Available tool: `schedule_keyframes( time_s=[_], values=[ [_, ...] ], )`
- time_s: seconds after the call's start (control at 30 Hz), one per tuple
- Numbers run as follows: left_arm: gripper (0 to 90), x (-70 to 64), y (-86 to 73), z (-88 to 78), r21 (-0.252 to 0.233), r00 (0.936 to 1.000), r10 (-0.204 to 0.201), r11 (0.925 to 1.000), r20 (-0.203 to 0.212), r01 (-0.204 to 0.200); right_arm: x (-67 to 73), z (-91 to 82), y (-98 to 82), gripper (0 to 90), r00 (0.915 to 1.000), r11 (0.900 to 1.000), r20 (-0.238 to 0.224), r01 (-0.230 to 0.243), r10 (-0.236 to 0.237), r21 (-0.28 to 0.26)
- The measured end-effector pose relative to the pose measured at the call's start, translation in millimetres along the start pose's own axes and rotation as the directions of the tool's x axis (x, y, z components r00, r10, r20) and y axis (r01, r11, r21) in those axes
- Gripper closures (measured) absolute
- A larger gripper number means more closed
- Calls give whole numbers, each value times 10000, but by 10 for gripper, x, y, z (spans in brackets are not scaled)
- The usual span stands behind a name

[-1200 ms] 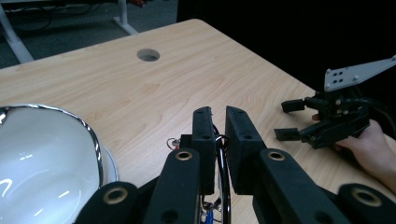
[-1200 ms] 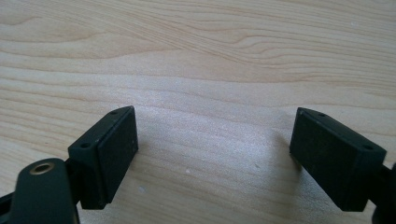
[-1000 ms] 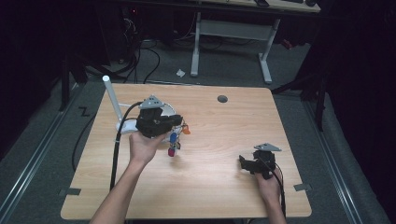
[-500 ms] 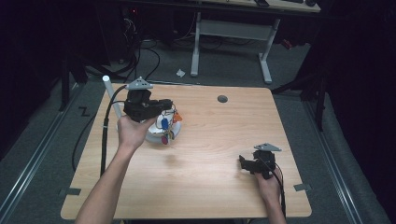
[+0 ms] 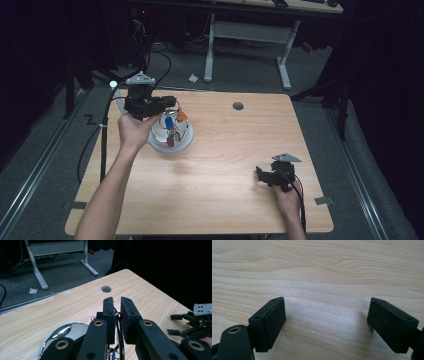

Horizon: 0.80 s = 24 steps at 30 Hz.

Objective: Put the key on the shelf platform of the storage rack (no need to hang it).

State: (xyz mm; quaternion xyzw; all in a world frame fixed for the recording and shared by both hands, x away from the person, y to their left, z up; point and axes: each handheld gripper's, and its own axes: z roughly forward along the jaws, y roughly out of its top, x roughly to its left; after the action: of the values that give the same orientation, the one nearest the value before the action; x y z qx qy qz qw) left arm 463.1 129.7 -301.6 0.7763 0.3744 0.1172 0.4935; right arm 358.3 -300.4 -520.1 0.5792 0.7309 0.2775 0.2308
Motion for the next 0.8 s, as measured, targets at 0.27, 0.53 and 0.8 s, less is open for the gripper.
schedule_keyframes(
  time_s=[0.27,0.53,0.8],
  values=[
    [831,115,36,24,-20,9993,-39,10000,-382,38,0,0,0,154,10000,10000,0,3,-3,-2],
    [831,192,-17,124,199,9983,-22,9998,-583,34,0,-1,-1,153,10000,10000,-1,3,-3,0],
    [831,263,-109,223,504,9974,-33,9987,-715,69,-1,-1,-1,153,10000,10000,-2,4,-4,-1]
  ],
)
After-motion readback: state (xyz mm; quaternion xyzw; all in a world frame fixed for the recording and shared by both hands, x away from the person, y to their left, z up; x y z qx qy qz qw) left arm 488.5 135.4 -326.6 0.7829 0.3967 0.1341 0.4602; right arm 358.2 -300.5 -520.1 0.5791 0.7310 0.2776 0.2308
